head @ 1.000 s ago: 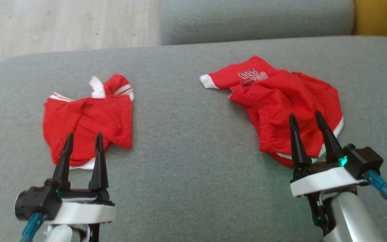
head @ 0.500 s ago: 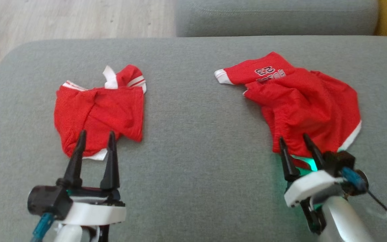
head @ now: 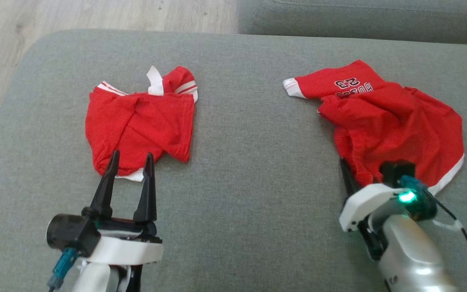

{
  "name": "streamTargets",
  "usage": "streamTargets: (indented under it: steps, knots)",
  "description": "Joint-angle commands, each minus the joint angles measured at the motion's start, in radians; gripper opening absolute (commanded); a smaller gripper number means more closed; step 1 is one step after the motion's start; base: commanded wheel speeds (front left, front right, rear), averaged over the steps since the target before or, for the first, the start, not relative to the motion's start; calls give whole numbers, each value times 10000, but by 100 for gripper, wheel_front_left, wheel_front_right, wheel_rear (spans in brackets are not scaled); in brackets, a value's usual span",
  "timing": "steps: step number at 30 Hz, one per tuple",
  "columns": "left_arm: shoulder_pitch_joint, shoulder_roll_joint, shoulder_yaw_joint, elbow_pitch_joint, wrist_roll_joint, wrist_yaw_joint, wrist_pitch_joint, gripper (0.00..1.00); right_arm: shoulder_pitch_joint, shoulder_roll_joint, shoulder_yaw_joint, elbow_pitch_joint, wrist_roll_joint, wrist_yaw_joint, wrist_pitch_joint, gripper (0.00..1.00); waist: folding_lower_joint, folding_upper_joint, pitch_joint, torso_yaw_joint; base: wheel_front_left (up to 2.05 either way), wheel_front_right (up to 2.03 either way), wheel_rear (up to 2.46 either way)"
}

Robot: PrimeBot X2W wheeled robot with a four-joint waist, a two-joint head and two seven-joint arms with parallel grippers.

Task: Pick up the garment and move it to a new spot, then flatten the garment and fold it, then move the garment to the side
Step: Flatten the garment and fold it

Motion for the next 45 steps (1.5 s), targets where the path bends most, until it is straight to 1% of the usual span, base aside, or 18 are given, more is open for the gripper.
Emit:
streamTargets:
  steps: [1,5,9,10,15,16,17,20,24,28,31,33,36,40,43,45]
  knots:
    - [-423,-11,459,-257,94,-42,-51,100,-349,51,504,-124,214,-7,-171,0,-1,-1,-17,38,0,0,0]
    - [-400,-102,588,-162,204,-115,-51,100,-576,51,1665,-337,1036,-7,-497,0,-1,-1,-129,40,0,0,0]
    - [-336,-178,667,-91,314,-169,-51,100,-699,51,2964,-695,1629,-7,-543,0,-1,-1,-323,33,0,0,0]
    - [-293,-208,702,-80,364,-194,-51,100,-702,51,3629,-926,1924,-7,-410,0,-1,-1,-426,44,0,0,0]
    - [-109,-277,843,-68,447,-227,-51,100,-504,51,5237,-1493,2633,-7,175,0,-1,-1,-720,80,0,0,0]
    - [-54,-289,866,-69,465,-228,-51,100,-482,51,5482,-1550,2697,-7,248,92,-1,-1,-767,74,0,0,0]
    - [-5,-302,883,-71,482,-230,-51,100,-475,51,5666,-1579,2771,-7,319,100,-1,-1,-798,69,0,0,0]
    - [111,-341,961,-93,516,-229,-51,100,-535,51,5886,-1727,2944,-7,215,100,-1,-1,-916,1,0,0,0]
    - [226,-367,1085,-166,528,-229,-51,100,-592,51,5865,-1863,3005,-7,-83,100,-1,-1,-1021,-191,0,0,0]
    - [333,-420,1207,-288,557,-243,-51,100,-527,51,5350,-1985,2976,-7,-485,100,-1,-1,-1157,-567,0,0,0]
    - [391,-462,1309,-413,588,-248,-51,100,-417,51,4598,-2124,2641,-7,-729,100,-1,-1,-1233,-910,0,0,0]
    - [416,-487,1376,-492,613,-258,-51,100,-277,51,3888,-2305,2276,-7,-821,100,-1,-1,-1273,-1148,0,0,0]
    - [448,-535,1482,-618,626,-270,-51,100,55,51,2582,-2692,1308,-7,-870,100,-1,-1,-1281,-1498,0,0,0]
    - [397,-615,1540,-696,598,-322,-51,100,993,51,637,-3906,339,-7,-879,100,-1,-1,-1164,-1844,0,0,0]
    - [328,-669,1556,-699,588,-364,-51,100,1725,51,-218,-4511,-21,-7,-880,100,-1,-1,-1034,-2057,0,0,0]
    - [276,-697,1553,-662,609,-391,-51,100,2046,51,-437,-4744,-84,-7,-881,100,-1,-1,-961,-2139,0,0,0]
